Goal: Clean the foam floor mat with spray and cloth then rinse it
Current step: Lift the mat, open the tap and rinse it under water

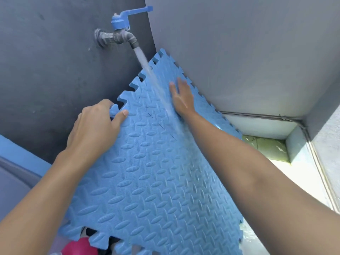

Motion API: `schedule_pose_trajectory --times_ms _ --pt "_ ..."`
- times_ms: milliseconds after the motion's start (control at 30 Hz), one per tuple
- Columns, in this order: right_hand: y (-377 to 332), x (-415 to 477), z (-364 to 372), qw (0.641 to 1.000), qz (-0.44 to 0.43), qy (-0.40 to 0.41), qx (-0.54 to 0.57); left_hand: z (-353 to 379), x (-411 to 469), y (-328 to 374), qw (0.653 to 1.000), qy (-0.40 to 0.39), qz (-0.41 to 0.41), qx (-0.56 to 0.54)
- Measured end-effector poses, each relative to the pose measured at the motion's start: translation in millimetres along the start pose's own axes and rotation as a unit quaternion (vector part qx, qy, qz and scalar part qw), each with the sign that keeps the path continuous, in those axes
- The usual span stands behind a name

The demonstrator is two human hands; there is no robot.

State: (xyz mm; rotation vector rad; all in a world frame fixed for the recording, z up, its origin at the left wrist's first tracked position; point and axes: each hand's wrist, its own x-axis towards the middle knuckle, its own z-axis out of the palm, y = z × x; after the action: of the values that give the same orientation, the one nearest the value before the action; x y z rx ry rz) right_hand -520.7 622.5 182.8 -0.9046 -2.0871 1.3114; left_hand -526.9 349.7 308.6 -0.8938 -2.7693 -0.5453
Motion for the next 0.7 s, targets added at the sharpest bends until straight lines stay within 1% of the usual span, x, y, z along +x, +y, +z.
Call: schedule_pose_trajectory --times_ms 67,133,200,267,333,400,467,533,600,667,700 --pt "74 -2 -17 0.989 0.138 0.026 -0.044 2 1 -1 1.000 0.008 0.006 -0.003" --pt "148 -24 -35 0.962 0.249 0.051 -0.100 4 1 -1 1.000 0.013 0.011 -0.003" --pt "190 -48 -49 0.943 0.303 0.077 -0.116 5 2 -1 1.000 0.016 0.011 -0.002" --pt "193 -52 -60 0.940 0.312 0.087 -0.111 4 1 5 1.000 0.013 0.013 -0.003" --pt "164 -41 -59 0.956 0.262 0.080 -0.103 0 -1 11 1.000 0.007 0.011 -0.010" --pt "111 -33 -42 0.983 0.161 0.062 -0.062 -3 -2 15 1.000 -0.001 0.007 -0.017" --pt "47 -48 -14 0.997 0.064 0.037 -0.027 -6 -3 17 1.000 -0.012 0.000 -0.023" --pt "-12 -91 13 1.000 -0.007 0.018 -0.015 -8 -1 19 0.999 -0.020 -0.003 -0.026" --pt "-54 -155 33 0.998 -0.062 0.022 0.009 -11 1 19 0.999 -0.023 -0.002 -0.025" --pt "-71 -226 50 0.993 -0.117 0.021 0.002 -13 3 19 0.999 -0.026 -0.001 -0.024" --pt "-67 -257 56 0.990 -0.142 0.015 -0.015 -14 3 20 0.999 -0.028 -0.002 -0.024"
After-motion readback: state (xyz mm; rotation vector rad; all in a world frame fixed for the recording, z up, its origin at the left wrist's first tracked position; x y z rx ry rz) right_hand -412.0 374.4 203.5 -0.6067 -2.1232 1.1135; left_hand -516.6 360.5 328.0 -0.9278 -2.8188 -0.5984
